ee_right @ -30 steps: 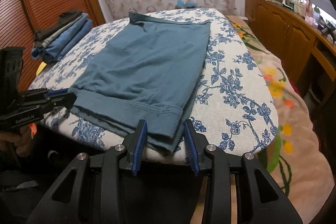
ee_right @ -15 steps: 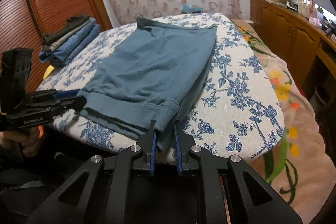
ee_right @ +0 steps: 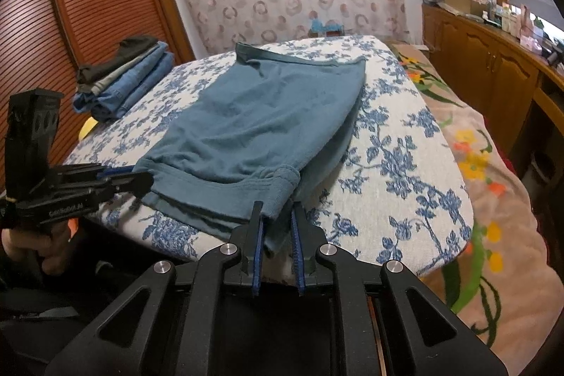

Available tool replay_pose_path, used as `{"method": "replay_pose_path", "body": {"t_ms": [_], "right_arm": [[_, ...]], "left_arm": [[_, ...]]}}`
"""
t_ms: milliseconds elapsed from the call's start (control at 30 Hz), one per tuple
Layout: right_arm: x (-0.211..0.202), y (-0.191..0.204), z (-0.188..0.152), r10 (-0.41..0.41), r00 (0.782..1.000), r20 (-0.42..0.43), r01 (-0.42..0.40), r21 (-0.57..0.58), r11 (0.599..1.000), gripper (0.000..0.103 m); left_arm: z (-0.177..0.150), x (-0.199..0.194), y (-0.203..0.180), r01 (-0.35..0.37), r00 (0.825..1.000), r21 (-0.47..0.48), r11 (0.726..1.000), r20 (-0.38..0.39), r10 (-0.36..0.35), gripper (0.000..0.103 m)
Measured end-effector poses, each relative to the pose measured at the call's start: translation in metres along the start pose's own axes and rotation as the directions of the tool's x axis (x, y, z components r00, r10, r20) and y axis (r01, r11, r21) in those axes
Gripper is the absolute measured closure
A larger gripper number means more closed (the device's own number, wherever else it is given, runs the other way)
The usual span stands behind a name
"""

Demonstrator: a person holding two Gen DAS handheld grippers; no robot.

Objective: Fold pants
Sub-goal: 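Lift the teal shorts by the hem with both tools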

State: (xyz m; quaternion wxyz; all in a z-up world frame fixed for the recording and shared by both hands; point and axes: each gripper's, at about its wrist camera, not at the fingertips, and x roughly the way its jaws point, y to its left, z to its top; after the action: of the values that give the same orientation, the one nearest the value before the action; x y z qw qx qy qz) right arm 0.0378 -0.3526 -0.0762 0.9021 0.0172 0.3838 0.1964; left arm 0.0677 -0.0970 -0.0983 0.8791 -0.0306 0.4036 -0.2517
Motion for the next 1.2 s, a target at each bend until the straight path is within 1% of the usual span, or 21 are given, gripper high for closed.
{"method": "replay_pose_path", "body": {"t_ms": [67, 200, 367, 500, 633, 700, 733, 800, 900, 967, 1067, 1100, 1133, 1200], "right_arm": [[-0.004, 0.003, 0.005, 0.007, 1.000, 0.017, -0.007, -0.010, 1.000, 0.093], [-0.018, 0.010, 0.021, 0.022, 0.998, 0.058, -0.020, -0.034, 0.999, 0.093], [-0.035, 0.023, 0.052, 0.037, 0.993, 0.115, -0.025, -0.099, 0.995, 0.093], [-0.055, 0.039, 0.081, 0.054, 0.982, 0.183, -0.024, -0.161, 0.987, 0.093], [-0.080, 0.058, 0.112, 0.087, 0.962, 0.257, -0.030, -0.220, 0.975, 0.093], [-0.089, 0.066, 0.124, 0.106, 0.954, 0.282, -0.037, -0.239, 0.970, 0.093], [-0.092, 0.069, 0.128, 0.113, 0.950, 0.290, -0.039, -0.248, 0.968, 0.093], [-0.100, 0.079, 0.139, 0.131, 0.942, 0.310, -0.045, -0.270, 0.962, 0.093], [-0.108, 0.096, 0.156, 0.163, 0.929, 0.333, -0.056, -0.307, 0.950, 0.093], [-0.108, 0.108, 0.166, 0.179, 0.922, 0.343, -0.061, -0.329, 0.942, 0.093], [-0.099, 0.117, 0.180, 0.194, 0.922, 0.334, -0.073, -0.344, 0.936, 0.093], [-0.093, 0.120, 0.184, 0.198, 0.925, 0.324, -0.077, -0.350, 0.934, 0.093], [-0.080, 0.123, 0.191, 0.188, 0.932, 0.309, -0.071, -0.353, 0.933, 0.093], [-0.058, 0.126, 0.204, 0.151, 0.948, 0.281, -0.047, -0.347, 0.937, 0.093]], "left_arm": [[0.004, -0.006, 0.000, 0.011, 1.000, 0.003, 1.000, 0.015, -0.011, 0.097], [0.023, -0.031, -0.003, 0.020, 0.997, 0.016, 1.000, 0.079, -0.021, 0.097], [0.054, -0.070, -0.008, -0.014, 0.984, 0.063, 0.998, 0.180, 0.002, 0.098], [0.076, -0.108, -0.011, -0.036, 0.963, 0.101, 0.994, 0.269, 0.008, 0.098], [0.095, -0.142, -0.011, -0.061, 0.940, 0.122, 0.991, 0.340, 0.016, 0.098], [0.104, -0.156, -0.009, -0.070, 0.931, 0.128, 0.989, 0.364, 0.018, 0.098], [0.109, -0.165, -0.008, -0.078, 0.924, 0.130, 0.988, 0.382, 0.022, 0.098], [0.119, -0.180, -0.006, -0.106, 0.908, 0.139, 0.985, 0.416, 0.039, 0.098], [0.130, -0.195, -0.001, -0.137, 0.893, 0.140, 0.981, 0.446, 0.061, 0.098], [0.137, -0.201, 0.004, -0.154, 0.884, 0.134, 0.979, 0.461, 0.076, 0.098], [0.145, -0.197, 0.016, -0.193, 0.877, 0.121, 0.974, 0.466, 0.116, 0.098], [0.149, -0.191, 0.021, -0.211, 0.877, 0.119, 0.970, 0.462, 0.134, 0.098], [0.156, -0.178, 0.027, -0.244, 0.879, 0.126, 0.962, 0.446, 0.165, 0.098], [0.168, -0.160, 0.039, -0.285, 0.877, 0.119, 0.951, 0.433, 0.208, 0.098]]}}
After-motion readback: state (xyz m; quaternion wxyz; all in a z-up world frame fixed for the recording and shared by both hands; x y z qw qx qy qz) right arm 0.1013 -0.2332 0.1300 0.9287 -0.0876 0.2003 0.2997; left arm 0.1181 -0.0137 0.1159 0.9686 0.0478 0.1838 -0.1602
